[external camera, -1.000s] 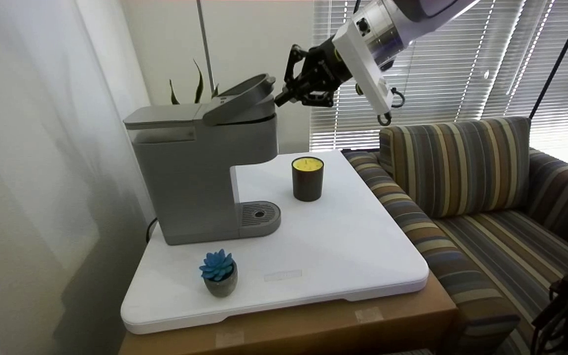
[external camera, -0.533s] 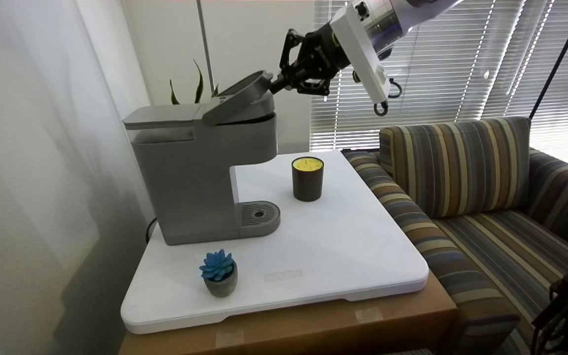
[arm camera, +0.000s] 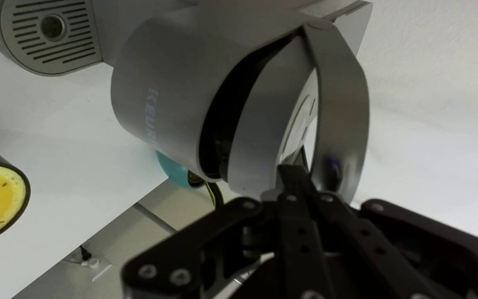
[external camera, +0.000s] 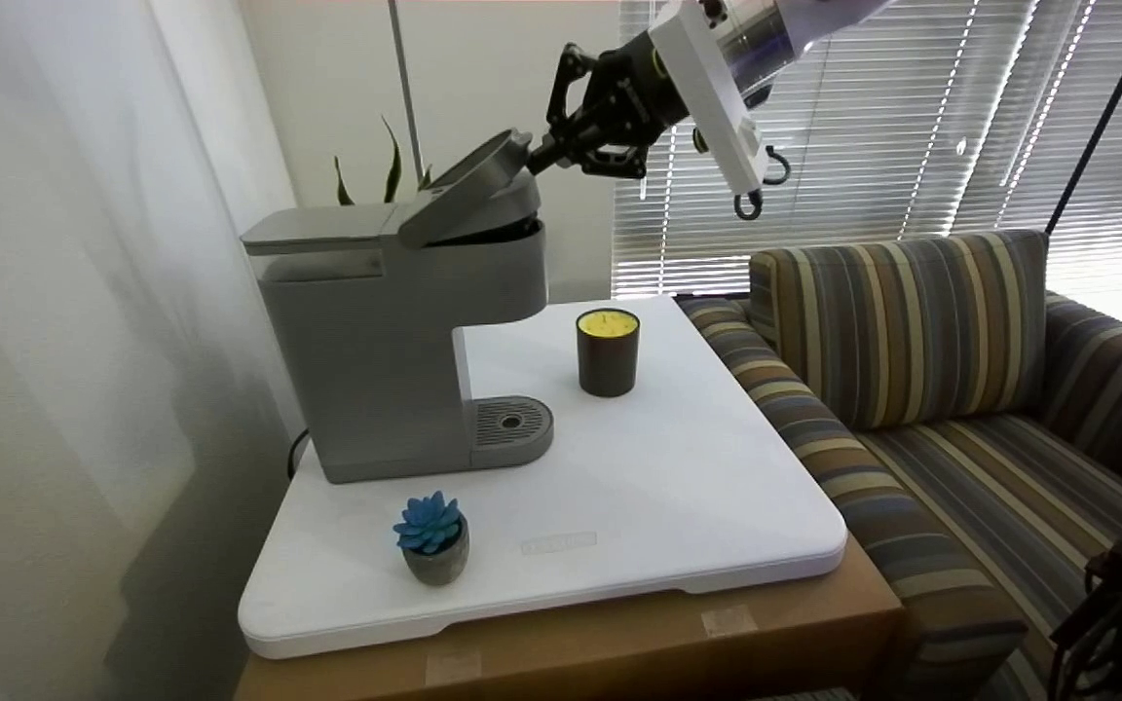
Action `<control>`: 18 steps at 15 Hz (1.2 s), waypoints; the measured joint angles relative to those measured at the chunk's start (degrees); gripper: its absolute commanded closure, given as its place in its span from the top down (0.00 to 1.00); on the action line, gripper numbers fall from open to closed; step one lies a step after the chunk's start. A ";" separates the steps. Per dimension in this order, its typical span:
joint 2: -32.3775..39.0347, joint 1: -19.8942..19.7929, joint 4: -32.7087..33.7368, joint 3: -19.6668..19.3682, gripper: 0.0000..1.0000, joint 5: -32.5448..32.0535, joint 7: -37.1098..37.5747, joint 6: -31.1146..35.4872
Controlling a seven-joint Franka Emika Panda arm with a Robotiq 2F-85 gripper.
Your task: Lift up the top compartment of the coffee machine.
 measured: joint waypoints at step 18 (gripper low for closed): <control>0.02 2.73 4.91 0.06 0.00 -5.49 -0.01 0.03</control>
